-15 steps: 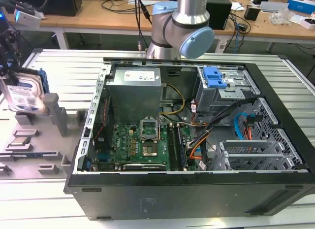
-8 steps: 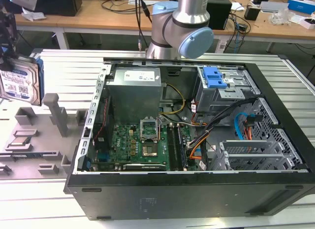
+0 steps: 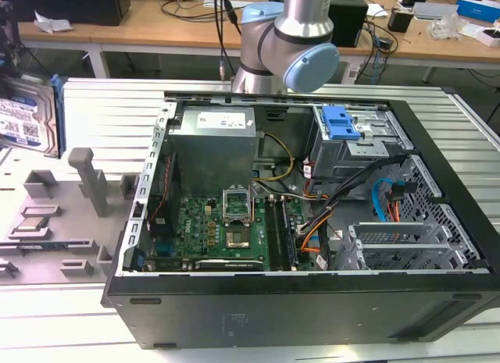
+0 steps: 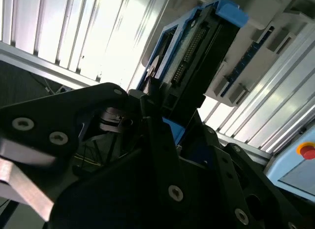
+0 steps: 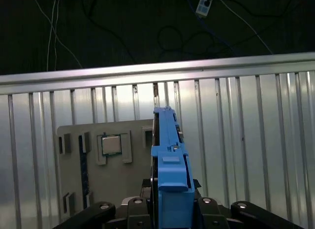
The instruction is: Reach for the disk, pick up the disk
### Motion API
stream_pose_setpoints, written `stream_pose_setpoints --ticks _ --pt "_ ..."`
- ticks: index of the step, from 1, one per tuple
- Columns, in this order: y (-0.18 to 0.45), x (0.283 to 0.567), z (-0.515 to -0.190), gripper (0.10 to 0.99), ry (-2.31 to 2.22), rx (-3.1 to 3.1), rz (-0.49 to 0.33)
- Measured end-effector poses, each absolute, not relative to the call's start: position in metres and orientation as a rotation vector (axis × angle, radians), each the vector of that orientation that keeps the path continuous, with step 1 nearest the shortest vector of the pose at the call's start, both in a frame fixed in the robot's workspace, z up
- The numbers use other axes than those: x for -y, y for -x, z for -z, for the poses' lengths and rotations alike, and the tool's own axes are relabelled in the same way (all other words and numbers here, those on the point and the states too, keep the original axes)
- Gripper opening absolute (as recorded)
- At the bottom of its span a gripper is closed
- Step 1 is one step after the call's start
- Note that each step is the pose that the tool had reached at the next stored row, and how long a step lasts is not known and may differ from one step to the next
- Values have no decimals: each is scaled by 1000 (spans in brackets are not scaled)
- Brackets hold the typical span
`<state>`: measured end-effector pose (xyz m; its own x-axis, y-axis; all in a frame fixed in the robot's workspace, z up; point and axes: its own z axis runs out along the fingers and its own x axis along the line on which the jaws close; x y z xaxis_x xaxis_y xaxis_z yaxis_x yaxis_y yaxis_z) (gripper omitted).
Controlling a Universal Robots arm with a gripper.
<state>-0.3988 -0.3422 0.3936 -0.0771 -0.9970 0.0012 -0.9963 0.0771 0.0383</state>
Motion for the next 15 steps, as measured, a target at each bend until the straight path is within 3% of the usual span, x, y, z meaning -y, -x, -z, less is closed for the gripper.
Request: stream_pose_setpoints --ticks 15 --pt "399 342 -445 365 -2116 2286 43"
